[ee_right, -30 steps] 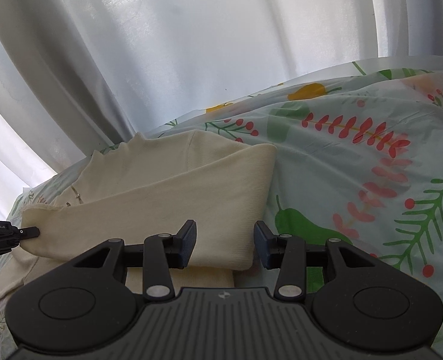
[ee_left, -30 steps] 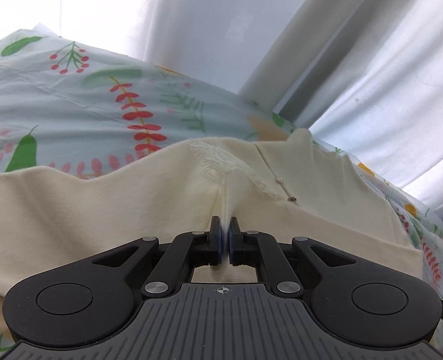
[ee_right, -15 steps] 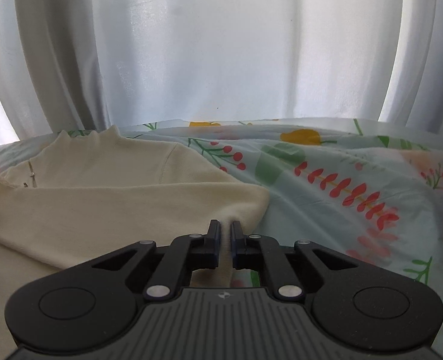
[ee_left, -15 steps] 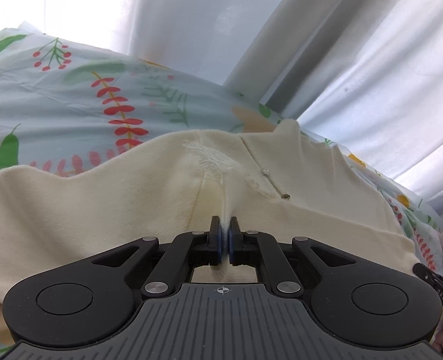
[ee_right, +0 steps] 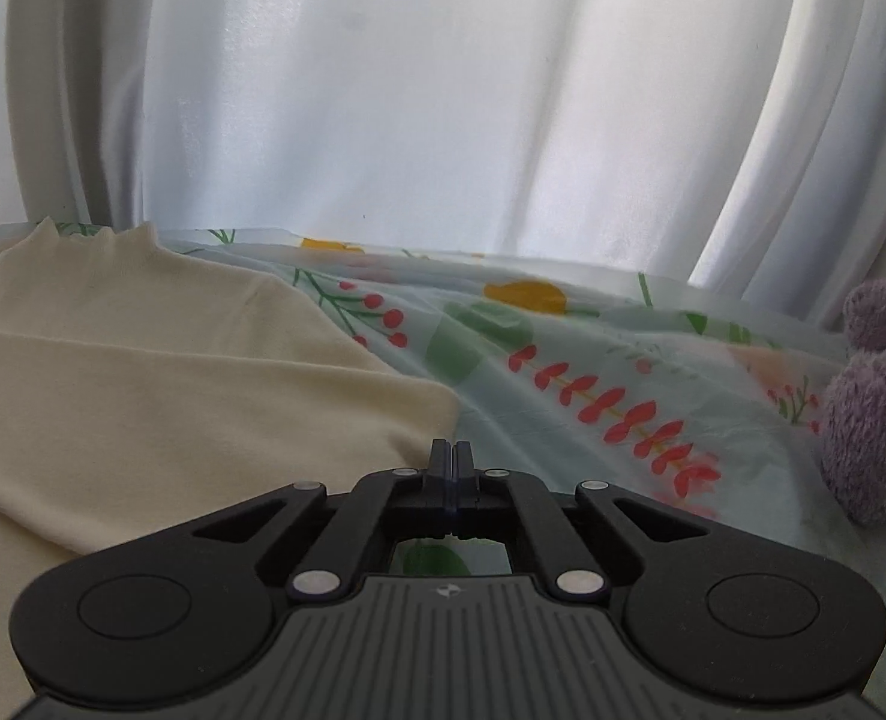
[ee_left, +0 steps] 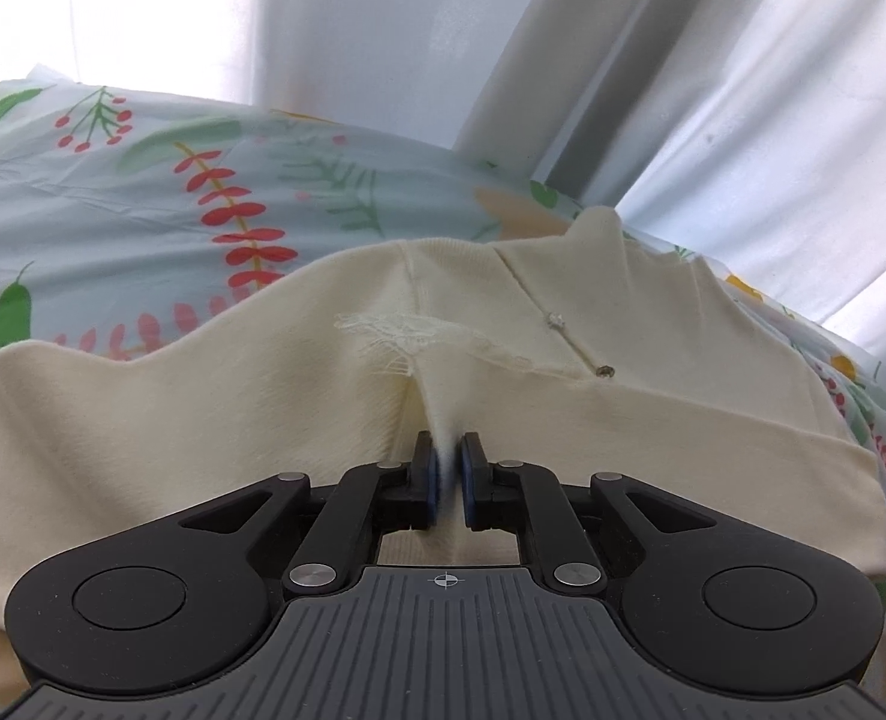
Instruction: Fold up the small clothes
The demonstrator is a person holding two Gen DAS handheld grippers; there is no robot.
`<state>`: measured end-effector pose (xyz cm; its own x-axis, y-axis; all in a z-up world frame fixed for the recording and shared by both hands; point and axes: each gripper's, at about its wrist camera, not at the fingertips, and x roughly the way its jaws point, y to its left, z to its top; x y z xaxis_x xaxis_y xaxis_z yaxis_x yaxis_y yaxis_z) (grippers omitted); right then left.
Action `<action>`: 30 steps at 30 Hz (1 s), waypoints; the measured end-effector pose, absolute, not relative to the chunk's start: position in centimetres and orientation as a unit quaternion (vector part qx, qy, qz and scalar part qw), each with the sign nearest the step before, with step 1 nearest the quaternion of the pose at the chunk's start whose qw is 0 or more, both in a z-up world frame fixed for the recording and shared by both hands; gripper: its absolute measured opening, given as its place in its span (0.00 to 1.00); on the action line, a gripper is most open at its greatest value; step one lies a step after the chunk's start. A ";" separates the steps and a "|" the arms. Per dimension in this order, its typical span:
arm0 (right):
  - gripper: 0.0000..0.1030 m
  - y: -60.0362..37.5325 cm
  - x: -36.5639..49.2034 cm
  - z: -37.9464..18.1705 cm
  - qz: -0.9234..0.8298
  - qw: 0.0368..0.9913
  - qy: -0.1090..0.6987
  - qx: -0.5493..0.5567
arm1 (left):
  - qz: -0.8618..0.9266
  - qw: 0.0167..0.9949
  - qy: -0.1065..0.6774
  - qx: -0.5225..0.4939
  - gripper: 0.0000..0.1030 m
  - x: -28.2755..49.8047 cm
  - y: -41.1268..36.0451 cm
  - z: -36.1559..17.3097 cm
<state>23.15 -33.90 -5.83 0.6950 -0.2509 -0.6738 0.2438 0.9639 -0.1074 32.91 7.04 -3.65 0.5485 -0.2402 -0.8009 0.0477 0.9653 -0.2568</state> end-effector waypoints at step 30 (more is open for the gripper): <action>0.15 -30.3 22.0 -5.9 -0.070 0.915 0.394 -0.041 | -0.068 0.872 0.452 -0.175 0.54 29.5 11.1 -2.7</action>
